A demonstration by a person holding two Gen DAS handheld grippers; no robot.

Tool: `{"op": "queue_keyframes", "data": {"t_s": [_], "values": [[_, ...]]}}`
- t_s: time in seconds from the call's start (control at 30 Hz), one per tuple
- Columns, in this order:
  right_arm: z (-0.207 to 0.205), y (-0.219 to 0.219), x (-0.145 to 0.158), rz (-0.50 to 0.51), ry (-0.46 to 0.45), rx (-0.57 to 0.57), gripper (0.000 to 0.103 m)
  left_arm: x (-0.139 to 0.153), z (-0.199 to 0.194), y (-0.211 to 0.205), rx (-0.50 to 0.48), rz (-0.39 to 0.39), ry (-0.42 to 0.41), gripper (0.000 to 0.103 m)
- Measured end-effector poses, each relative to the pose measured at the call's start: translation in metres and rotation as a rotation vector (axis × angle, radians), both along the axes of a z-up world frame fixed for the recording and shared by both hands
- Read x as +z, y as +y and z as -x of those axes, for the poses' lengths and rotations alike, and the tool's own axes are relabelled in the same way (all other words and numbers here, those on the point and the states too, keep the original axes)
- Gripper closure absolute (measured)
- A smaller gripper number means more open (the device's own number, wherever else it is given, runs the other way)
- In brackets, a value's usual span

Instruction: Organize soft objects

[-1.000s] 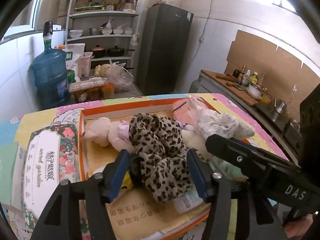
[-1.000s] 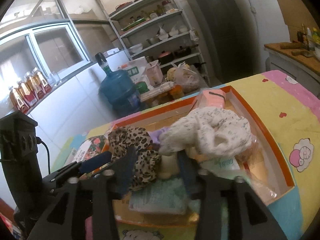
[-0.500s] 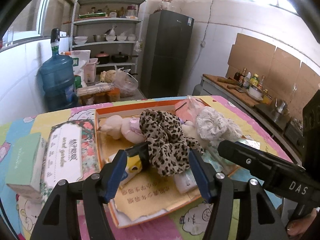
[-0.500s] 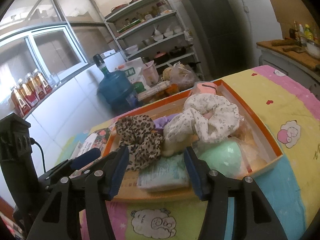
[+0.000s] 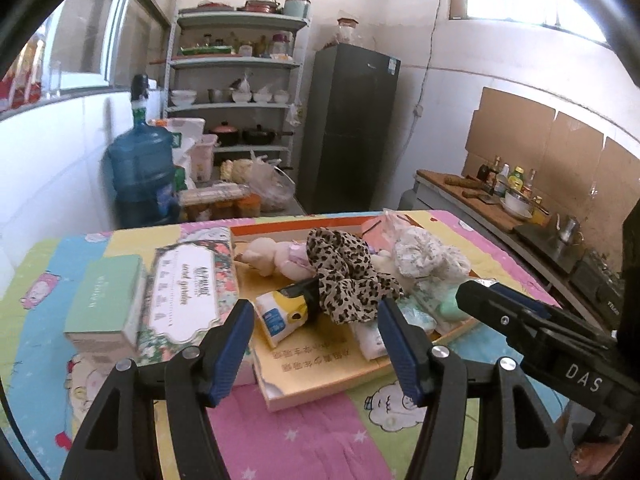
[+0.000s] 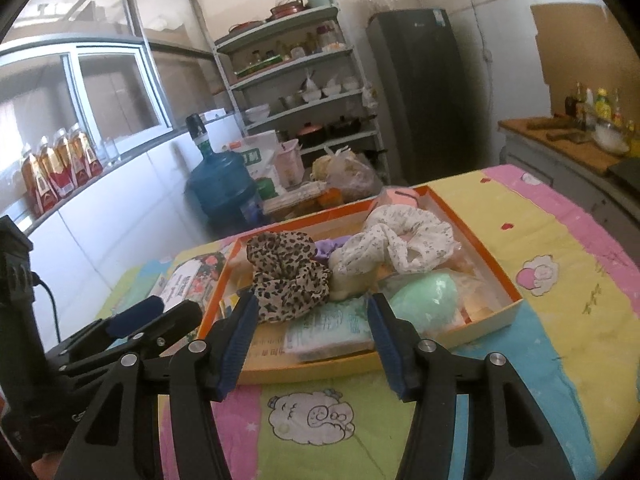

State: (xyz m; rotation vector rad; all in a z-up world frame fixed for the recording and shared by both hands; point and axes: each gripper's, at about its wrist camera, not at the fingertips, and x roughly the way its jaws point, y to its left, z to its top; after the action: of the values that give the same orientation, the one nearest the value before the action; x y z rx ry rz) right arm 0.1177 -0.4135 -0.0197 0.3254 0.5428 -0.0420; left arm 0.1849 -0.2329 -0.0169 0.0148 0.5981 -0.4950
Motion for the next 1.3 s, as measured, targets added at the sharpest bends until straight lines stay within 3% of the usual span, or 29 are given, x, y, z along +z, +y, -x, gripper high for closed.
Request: {"op": "queue_keyframes", "data": {"t_s": [0.2, 0.53, 0.8, 1.3], "values": [[0.021, 0.015, 0.010, 0.086, -0.038, -0.054, 0.039, 0.014, 0.027, 0.007, 0.081, -0.050, -0.077, 0.039], [0.054, 0.039, 0.019, 0.151, -0.096, -0.061, 0.037, 0.025, 0.062, 0.026, 0.117, -0.031, -0.116, 0.039], [0.074, 0.051, 0.024, 0.169, -0.148, -0.058, 0.023, 0.028, 0.084, 0.037, 0.139, -0.034, -0.144, 0.040], [0.103, 0.087, 0.025, 0.253, -0.176, -0.044, 0.022, 0.024, 0.115, 0.079, 0.226, -0.030, -0.163, 0.039]]}}
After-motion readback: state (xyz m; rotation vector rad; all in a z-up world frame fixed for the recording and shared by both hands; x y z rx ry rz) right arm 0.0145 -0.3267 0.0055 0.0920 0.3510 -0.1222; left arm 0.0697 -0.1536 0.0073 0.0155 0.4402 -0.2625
